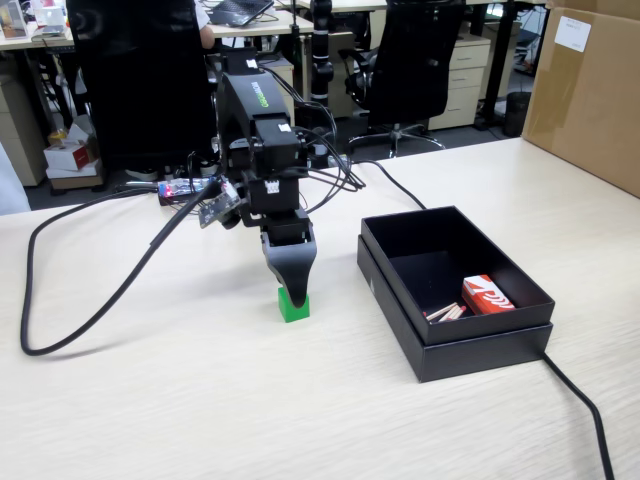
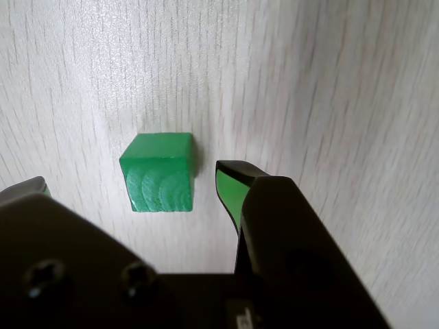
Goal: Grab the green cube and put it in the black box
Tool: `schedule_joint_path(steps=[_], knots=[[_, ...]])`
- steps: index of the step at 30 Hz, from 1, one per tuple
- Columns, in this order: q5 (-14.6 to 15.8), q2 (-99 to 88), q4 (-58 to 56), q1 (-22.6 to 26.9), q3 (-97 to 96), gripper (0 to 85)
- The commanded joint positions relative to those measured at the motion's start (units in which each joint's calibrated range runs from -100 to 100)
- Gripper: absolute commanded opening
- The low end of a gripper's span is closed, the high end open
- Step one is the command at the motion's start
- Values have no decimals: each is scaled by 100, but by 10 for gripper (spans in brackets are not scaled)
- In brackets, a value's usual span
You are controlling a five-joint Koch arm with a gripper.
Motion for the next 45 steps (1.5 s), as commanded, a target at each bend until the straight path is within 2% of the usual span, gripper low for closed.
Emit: schedule_joint_path(steps=[1,10,13,17,23,24,26,27,33,38,43,44,45], knots=[[-93,152,-167,10,560,472],[-171,714,-340,29,841,472],[-171,817,-409,29,868,426],[-181,1012,-478,15,941,418],[-230,1070,-478,-29,1059,237],[-234,1070,-478,-34,1095,150],[-234,1070,-469,-44,1168,36],[-234,1070,-461,-49,1186,9],[-200,450,-469,-54,1077,9],[-122,-1076,-392,98,751,9],[34,-2292,-374,474,624,9],[156,-2637,-366,781,633,9],[161,-2660,-357,796,633,9]])
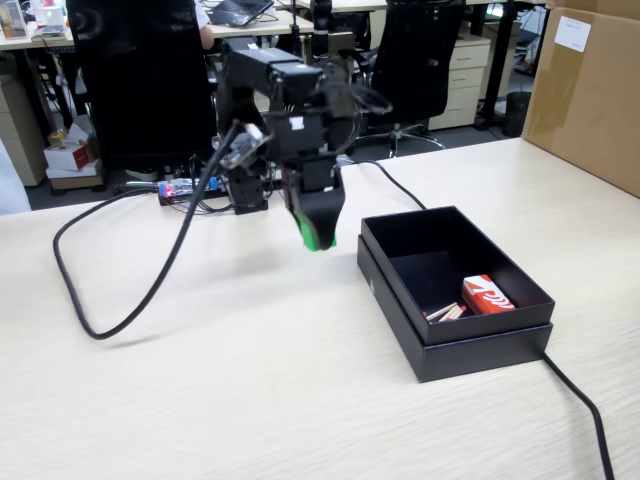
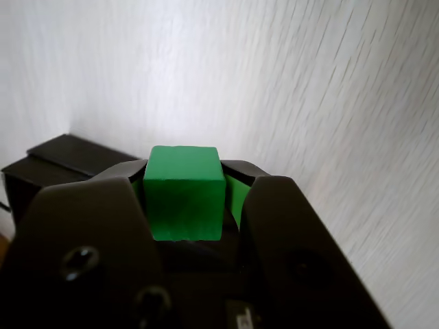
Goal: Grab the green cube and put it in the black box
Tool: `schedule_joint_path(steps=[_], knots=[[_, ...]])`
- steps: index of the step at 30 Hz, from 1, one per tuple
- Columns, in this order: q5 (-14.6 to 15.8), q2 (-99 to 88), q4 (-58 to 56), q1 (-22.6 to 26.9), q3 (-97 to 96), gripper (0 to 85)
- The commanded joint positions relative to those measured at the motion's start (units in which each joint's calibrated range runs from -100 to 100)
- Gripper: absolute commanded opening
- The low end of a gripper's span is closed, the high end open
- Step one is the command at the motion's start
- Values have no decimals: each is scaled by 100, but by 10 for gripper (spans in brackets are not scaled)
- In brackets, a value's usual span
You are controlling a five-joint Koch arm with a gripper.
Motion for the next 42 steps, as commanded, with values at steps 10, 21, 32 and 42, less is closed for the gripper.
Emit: schedule_joint_path(steps=[10,21,32,42], knots=[[454,309,730,977,793,9],[611,3109,773,1099,1826,11],[659,3407,730,1133,1690,427],[791,1181,782,1040,1246,468]])
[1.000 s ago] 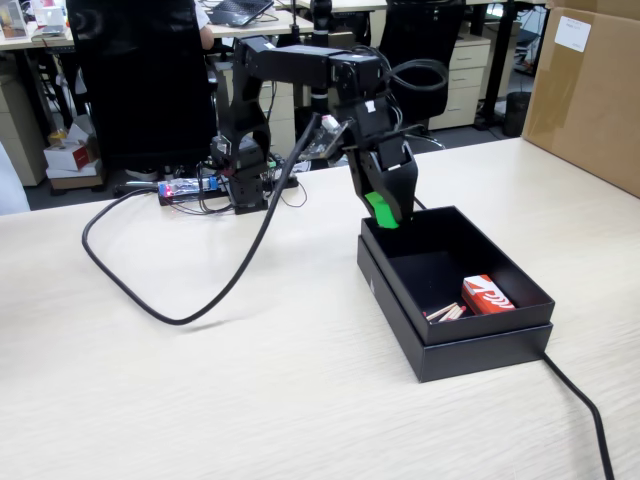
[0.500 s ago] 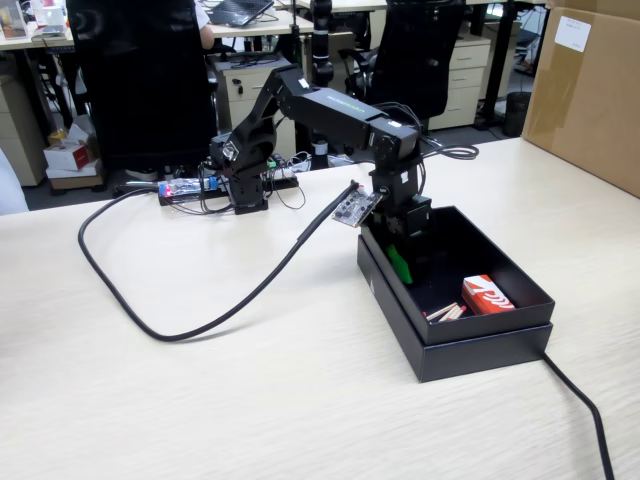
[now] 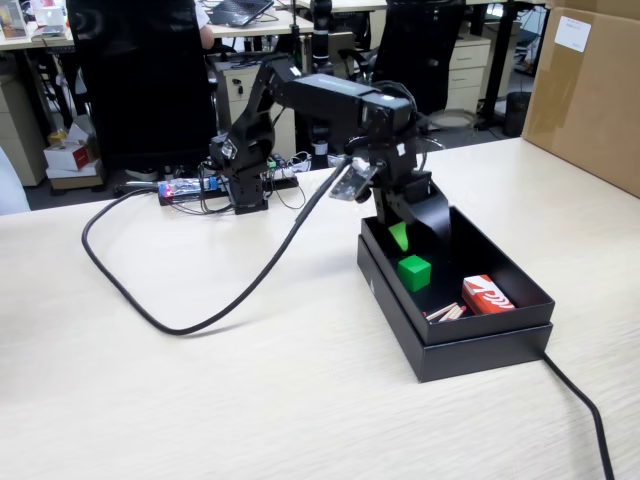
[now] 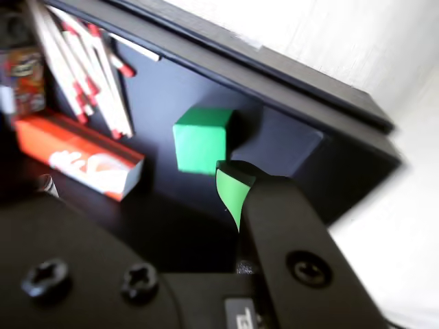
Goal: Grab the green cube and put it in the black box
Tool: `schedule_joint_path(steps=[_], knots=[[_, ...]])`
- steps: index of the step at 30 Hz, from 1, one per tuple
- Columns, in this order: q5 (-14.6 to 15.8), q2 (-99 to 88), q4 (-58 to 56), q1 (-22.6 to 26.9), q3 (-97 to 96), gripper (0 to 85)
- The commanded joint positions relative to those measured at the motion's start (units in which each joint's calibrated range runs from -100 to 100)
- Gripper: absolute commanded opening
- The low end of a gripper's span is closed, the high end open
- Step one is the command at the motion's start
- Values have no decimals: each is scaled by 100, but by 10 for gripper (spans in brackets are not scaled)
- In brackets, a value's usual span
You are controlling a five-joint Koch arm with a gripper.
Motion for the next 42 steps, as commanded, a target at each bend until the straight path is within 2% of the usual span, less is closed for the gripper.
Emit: schedule_joint_path(steps=[1,7,13,21,26,32,39,42], knots=[[73,-1397,147,-59,-4,468],[54,-3588,190,-269,-947,480],[-107,-5677,492,-694,-2551,484],[-469,-7868,1892,-1299,-5598,484],[-498,-9176,3136,-1529,-7583,492],[-523,-10071,3594,-1543,-9025,501],[-904,-10152,5425,-1656,-10811,512],[-967,-10152,5909,-1661,-11318,509]])
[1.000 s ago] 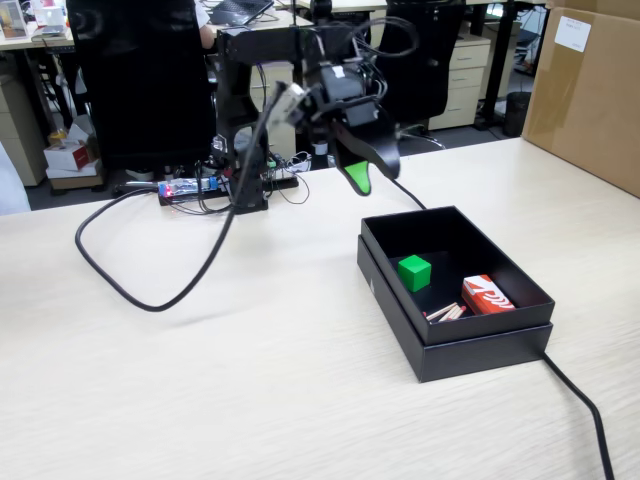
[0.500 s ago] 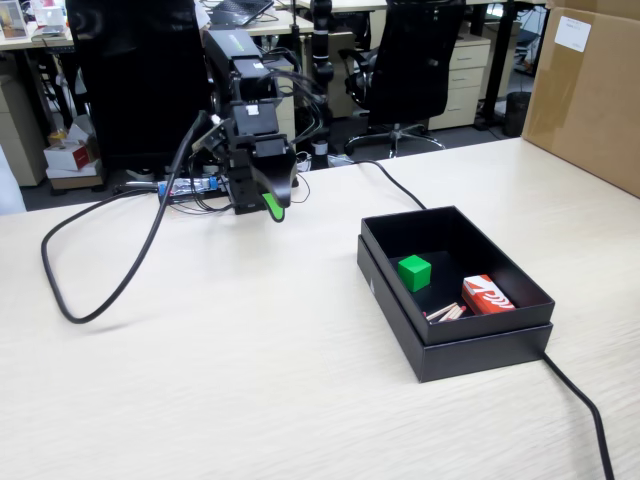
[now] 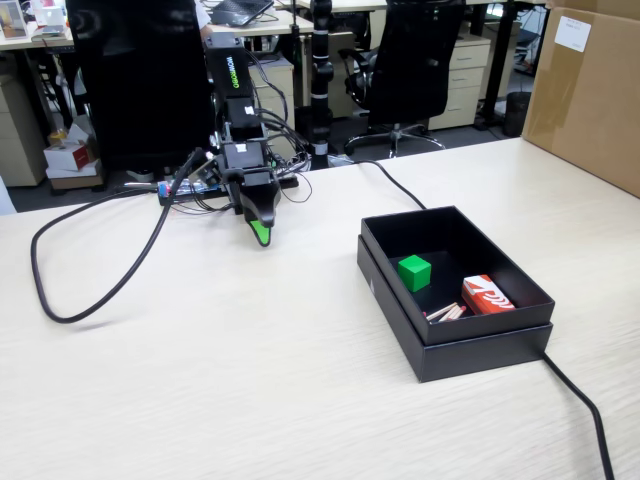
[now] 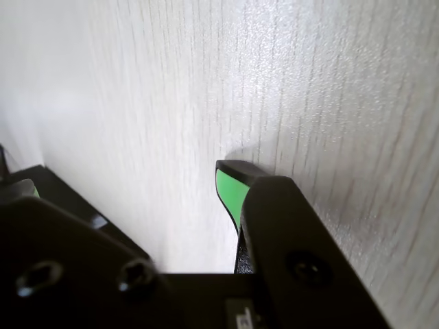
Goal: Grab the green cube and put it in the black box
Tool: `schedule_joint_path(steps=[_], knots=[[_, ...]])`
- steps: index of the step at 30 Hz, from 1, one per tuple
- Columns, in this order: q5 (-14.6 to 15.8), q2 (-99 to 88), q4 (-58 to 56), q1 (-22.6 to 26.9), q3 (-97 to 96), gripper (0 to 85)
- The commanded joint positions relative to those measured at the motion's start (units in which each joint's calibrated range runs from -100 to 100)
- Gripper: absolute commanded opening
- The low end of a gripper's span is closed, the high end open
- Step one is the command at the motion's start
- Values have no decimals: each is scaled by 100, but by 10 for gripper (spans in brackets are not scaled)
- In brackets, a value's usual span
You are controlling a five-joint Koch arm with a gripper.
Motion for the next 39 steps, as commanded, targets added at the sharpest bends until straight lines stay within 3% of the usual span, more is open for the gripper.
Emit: schedule_joint_path(steps=[1,5,39], knots=[[-117,-81,888,-15,-199,508],[-137,-81,1372,44,-888,503],[-107,-12,1035,20,-1015,501]])
